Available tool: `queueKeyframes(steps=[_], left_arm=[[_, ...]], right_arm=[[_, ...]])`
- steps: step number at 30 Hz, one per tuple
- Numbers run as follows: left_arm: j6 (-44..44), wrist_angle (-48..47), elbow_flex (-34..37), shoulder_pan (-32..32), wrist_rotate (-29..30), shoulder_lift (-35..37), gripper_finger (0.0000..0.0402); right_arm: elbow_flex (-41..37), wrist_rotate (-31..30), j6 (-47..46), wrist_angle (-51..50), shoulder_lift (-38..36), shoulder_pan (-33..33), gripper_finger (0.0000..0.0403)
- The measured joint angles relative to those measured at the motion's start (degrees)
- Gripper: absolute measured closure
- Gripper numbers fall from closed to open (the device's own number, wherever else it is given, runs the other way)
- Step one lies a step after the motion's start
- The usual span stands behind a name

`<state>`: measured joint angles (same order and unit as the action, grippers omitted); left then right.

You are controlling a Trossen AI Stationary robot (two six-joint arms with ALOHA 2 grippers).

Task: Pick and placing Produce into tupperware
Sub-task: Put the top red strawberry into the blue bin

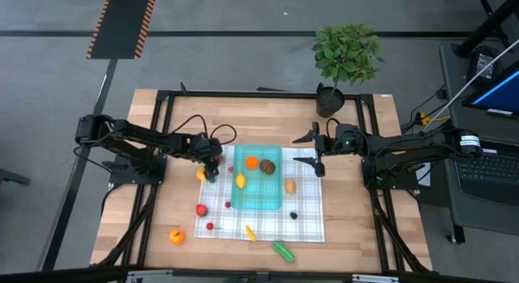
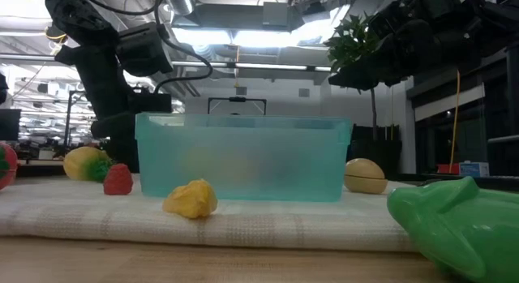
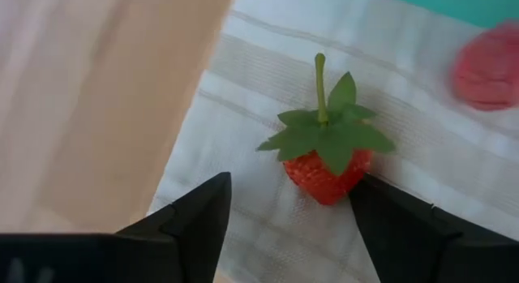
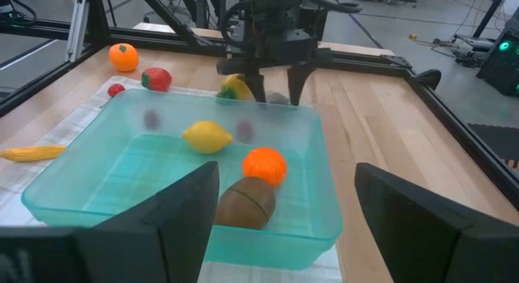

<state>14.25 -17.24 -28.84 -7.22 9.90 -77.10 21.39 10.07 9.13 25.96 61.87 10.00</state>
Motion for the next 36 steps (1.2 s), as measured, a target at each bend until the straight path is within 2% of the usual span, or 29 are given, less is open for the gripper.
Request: queueKeyframes(steps=[2,7,14,25,36], left_arm=[[-0.3,-0.3,-0.3,0.0,-2.0,0.0,0.0158],[-1.2,-6.3,-3.1,0.0,-2.3,0.9,0.0163],[-2.8,-10.4,-4.1,0.0,1.9,2.9,0.0159],[-2.8,-9.9,-4.1,1.1,2.4,3.0,0.0161],[-2.5,-3.5,-4.1,2.4,2.4,3.0,0.0163]], right_arm=[[0.0,0.0,0.0,0.0,0.0,0.0,0.0114],[0.0,0.0,0.0,0.0,0.0,0.0,0.0114],[0.0,0.0,0.0,0.1,0.0,0.0,0.0114],[0.0,0.0,0.0,0.0,0.0,0.0,0.0114],[0.0,0.0,0.0,0.0,0.0,0.0,0.0114]])
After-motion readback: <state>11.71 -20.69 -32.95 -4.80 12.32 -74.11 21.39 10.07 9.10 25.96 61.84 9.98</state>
